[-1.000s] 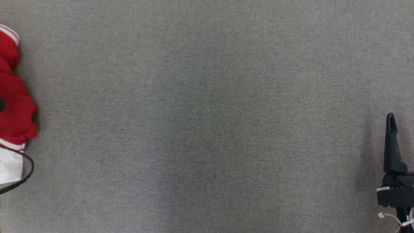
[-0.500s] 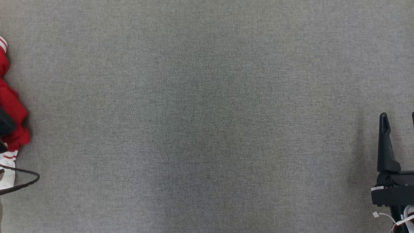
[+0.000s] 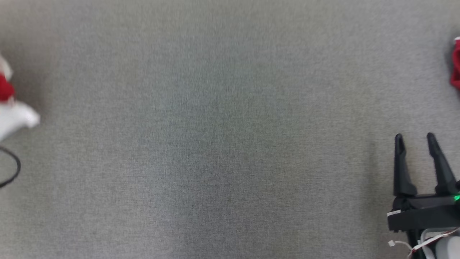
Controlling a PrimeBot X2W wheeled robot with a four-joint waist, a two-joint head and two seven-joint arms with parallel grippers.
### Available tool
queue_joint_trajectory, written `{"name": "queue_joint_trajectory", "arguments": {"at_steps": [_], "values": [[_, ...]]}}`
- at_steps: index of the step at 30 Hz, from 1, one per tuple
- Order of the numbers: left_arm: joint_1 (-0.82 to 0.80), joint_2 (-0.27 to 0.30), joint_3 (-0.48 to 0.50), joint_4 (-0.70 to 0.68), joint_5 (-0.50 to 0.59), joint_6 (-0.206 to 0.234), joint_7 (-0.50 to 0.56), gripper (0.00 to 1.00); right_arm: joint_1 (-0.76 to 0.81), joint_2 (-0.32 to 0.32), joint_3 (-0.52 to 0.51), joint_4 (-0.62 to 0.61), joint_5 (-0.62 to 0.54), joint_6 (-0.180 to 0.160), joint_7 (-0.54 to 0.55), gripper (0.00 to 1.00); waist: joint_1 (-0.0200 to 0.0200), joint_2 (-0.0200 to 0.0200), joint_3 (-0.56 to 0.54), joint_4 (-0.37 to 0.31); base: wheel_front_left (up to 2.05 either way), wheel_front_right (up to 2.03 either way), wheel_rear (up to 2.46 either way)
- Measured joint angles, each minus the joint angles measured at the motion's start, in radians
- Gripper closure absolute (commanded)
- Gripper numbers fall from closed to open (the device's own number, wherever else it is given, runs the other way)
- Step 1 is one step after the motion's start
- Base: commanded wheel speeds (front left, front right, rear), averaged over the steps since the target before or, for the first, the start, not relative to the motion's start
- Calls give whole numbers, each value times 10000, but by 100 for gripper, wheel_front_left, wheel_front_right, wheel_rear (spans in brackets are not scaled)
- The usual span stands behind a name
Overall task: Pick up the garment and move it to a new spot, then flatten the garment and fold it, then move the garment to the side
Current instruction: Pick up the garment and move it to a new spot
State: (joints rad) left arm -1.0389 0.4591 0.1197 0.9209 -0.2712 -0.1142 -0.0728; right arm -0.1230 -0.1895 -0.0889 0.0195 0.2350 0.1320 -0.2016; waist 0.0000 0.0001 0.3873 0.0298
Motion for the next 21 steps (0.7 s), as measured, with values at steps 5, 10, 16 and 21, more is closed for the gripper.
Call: {"name": "queue_joint_trajectory", "arguments": {"at_steps": [5, 10, 16, 21], "values": [[-734, -207, -673, -1248, 274, -65, -238, 100, -45, 257, 244, 616, 113, 0, -282, 0, 0, -1, -516, -122, 0, 0, 0], [-1209, -830, -1555, -2796, 337, -102, 144, 100, -202, 516, 445, 1108, 205, 0, -470, 0, -1, -1, -897, -510, 0, 0, 0], [-1302, -1808, -2585, -4320, 144, -150, 938, 100, -249, 782, 669, 1576, 320, 0, -558, 0, -1, -1, -1173, -1311, 0, 0, 0], [-996, -2631, -3377, -4901, 4, -151, 1233, 100, -263, 986, 685, 1651, 387, 0, -602, 0, -1, -1, -1322, -2106, 0, 0, 0]]}}
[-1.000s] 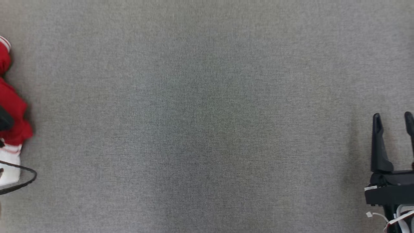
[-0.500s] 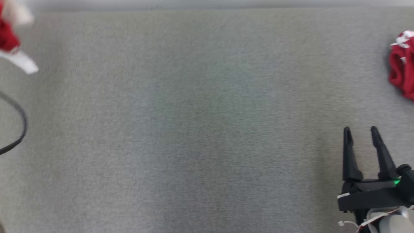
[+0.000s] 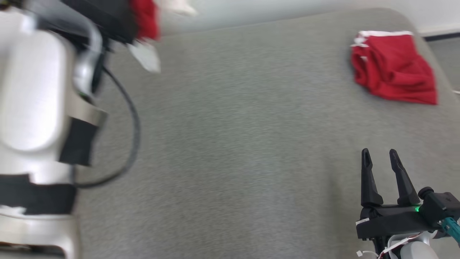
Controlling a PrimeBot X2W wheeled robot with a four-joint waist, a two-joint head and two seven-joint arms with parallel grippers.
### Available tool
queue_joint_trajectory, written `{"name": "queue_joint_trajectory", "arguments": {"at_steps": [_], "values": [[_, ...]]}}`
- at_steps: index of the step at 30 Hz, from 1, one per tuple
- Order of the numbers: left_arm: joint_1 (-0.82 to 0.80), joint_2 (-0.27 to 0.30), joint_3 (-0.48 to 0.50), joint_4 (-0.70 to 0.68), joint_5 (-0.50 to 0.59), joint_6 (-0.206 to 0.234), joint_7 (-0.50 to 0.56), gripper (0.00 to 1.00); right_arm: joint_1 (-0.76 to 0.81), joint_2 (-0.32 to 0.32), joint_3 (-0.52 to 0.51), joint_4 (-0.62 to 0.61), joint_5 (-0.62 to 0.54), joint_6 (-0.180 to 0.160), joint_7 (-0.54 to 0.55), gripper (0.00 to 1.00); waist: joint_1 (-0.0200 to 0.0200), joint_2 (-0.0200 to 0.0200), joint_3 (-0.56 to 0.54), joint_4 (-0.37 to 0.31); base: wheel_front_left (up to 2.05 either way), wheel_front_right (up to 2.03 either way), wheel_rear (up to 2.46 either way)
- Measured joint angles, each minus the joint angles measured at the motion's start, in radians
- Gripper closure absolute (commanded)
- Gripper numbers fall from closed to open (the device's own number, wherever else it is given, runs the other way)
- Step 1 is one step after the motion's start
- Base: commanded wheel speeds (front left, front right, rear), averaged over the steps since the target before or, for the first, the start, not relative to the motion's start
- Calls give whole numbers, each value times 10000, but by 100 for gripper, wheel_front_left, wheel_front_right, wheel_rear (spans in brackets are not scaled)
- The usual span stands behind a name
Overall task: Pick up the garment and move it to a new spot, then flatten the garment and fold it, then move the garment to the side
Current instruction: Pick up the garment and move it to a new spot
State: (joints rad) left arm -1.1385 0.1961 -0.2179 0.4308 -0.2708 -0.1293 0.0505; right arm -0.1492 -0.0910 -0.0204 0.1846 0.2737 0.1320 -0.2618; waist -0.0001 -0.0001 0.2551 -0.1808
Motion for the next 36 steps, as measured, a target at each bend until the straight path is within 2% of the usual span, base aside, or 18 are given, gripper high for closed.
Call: {"name": "queue_joint_trajectory", "arguments": {"at_steps": [5, 10, 16, 21, 23, 24, 25, 26, 30, 36], "values": [[776, -677, -608, -232, -125, 2, 40, 100, 60, 111, -107, -44, 79, 0, -17, 0, 0, 0, -86, -748, 0, 0, 0], [2033, -982, -938, -516, -332, 119, -127, 100, 119, 201, -213, -121, 82, -2, -21, 0, 0, 0, -99, -1275, 0, 0, 0], [3917, -1172, -1089, -669, -773, 416, -405, 100, 239, 267, -257, -142, 82, -2, -21, 0, 0, 0, -24, -1297, 0, 0, 0], [5065, -1269, -1457, -255, -978, 428, -539, 100, 213, 305, -161, -84, 79, 0, -21, 0, 0, 1, 1, -1171, 0, 0, 0], [5582, -1325, -1879, 157, -936, 424, -717, 100, 127, 307, -98, -21, 77, -2, -23, 0, 1, 0, -23, -1082, 0, 0, 0], [5703, -1344, -2000, 332, -943, 422, -790, 87, 81, 305, -86, -6, 75, -2, -21, 0, 1, 0, -40, -1050, 0, 0, 0], [5786, -1346, -2142, 493, -918, 414, -842, 55, 58, 303, -61, 0, 73, 0, -23, 0, 1, 0, -64, -1018, 0, 0, 0], [5851, -1354, -2243, 608, -903, 407, -951, 0, 58, 295, -35, 15, 67, 0, -23, 0, 1, 1, -94, -986, 0, 0, 0], [5842, -1394, -2345, 780, -972, 366, -1680, 0, 77, 211, -35, 54, 44, 0, -23, 0, 1, 0, -284, -819, 0, 0, 0], [5821, -1250, -2082, 497, -924, 598, -2775, 0, 358, 13, -59, 21, -25, 0, -23, 0, 1, 0, -694, -389, 0, 0, 0]]}}
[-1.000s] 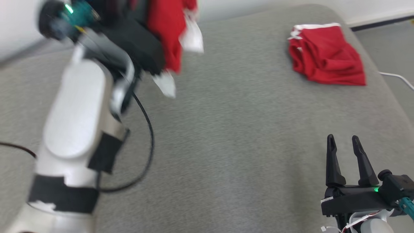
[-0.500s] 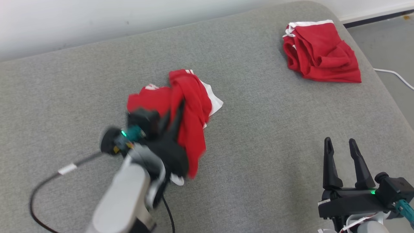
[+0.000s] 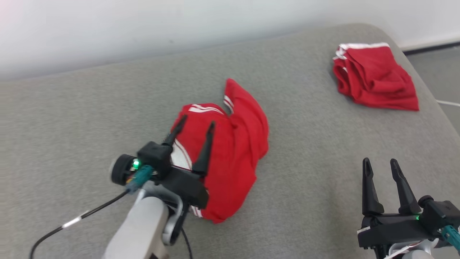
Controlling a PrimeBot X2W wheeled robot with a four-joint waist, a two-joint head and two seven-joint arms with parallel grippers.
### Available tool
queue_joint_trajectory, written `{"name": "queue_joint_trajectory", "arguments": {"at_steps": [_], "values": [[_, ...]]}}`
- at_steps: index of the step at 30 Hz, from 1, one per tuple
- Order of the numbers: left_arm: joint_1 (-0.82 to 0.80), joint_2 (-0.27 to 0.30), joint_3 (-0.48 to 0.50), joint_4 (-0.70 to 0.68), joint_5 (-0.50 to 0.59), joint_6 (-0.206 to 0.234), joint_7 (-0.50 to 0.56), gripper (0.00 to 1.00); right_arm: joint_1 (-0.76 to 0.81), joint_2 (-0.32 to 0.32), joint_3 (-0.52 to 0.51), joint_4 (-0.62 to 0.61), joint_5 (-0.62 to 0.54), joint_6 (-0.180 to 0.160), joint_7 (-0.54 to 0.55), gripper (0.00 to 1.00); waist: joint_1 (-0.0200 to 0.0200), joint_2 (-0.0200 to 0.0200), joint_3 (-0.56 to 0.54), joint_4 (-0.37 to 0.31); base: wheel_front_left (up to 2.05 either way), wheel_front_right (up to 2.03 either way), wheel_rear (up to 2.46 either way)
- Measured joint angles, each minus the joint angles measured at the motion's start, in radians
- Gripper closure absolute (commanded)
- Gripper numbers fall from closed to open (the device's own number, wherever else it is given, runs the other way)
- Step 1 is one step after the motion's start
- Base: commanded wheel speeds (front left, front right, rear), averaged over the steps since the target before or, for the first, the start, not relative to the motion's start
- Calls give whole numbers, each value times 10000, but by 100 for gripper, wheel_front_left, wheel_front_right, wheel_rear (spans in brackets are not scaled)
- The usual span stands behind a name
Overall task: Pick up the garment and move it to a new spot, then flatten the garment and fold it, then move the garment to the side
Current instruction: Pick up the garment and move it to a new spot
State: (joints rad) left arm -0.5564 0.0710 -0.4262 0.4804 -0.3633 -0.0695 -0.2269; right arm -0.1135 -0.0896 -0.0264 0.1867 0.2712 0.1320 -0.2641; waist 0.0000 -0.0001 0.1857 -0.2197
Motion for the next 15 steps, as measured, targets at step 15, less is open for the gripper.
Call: {"name": "queue_joint_trajectory", "arguments": {"at_steps": [15], "values": [[2557, 1152, 2086, -2625, 341, 640, -357, 0, 403, -245, 52, -134, -92, 0, 0, 0, -1, 0, -903, 1371, 0, 0, 0]]}}
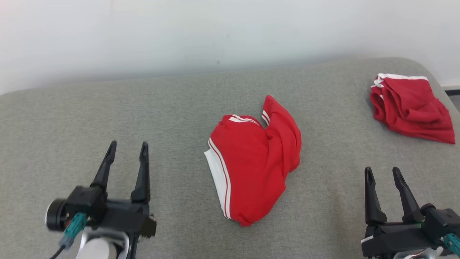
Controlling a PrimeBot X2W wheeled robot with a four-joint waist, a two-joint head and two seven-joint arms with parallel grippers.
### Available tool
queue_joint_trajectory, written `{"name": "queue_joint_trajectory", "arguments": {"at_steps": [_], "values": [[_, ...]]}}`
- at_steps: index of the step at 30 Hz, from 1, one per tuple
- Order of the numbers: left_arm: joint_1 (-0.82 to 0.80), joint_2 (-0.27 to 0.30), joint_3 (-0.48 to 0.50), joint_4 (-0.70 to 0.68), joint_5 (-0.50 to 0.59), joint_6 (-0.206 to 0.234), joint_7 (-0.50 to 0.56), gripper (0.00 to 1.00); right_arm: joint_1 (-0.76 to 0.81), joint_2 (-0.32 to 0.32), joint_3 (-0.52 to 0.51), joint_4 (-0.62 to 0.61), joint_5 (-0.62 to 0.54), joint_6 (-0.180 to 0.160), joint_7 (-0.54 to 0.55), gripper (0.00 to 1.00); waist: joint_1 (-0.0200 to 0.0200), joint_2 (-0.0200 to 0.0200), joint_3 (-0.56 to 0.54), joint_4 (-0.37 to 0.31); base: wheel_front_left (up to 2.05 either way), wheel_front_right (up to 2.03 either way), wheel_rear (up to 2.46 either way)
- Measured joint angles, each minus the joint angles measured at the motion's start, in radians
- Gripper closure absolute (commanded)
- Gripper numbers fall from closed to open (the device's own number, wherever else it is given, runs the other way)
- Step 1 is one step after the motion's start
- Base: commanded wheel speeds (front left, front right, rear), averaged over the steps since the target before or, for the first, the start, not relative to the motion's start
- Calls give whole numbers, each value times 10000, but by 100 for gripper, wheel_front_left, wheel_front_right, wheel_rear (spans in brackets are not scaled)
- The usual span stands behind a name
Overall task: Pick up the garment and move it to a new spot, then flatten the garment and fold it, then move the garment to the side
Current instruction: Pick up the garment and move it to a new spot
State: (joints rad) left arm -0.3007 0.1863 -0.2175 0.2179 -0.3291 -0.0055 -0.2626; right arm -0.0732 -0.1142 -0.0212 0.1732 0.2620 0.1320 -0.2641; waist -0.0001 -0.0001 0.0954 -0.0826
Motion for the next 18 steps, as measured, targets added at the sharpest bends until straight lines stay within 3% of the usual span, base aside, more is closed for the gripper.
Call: {"name": "queue_joint_trajectory", "arguments": {"at_steps": [8, 18], "values": [[1709, -67, 800, -1018, 221, -40, 0, 0, 366, -42, 40, -161, -12, -2, 0, 0, 0, 0, -362, 474, 0, 0, 0], [3055, -546, 1672, -1519, 535, -226, 0, 0, 567, -178, 157, -232, 21, -2, 0, 0, 0, 1, -571, 710, 0, 0, 0]]}}
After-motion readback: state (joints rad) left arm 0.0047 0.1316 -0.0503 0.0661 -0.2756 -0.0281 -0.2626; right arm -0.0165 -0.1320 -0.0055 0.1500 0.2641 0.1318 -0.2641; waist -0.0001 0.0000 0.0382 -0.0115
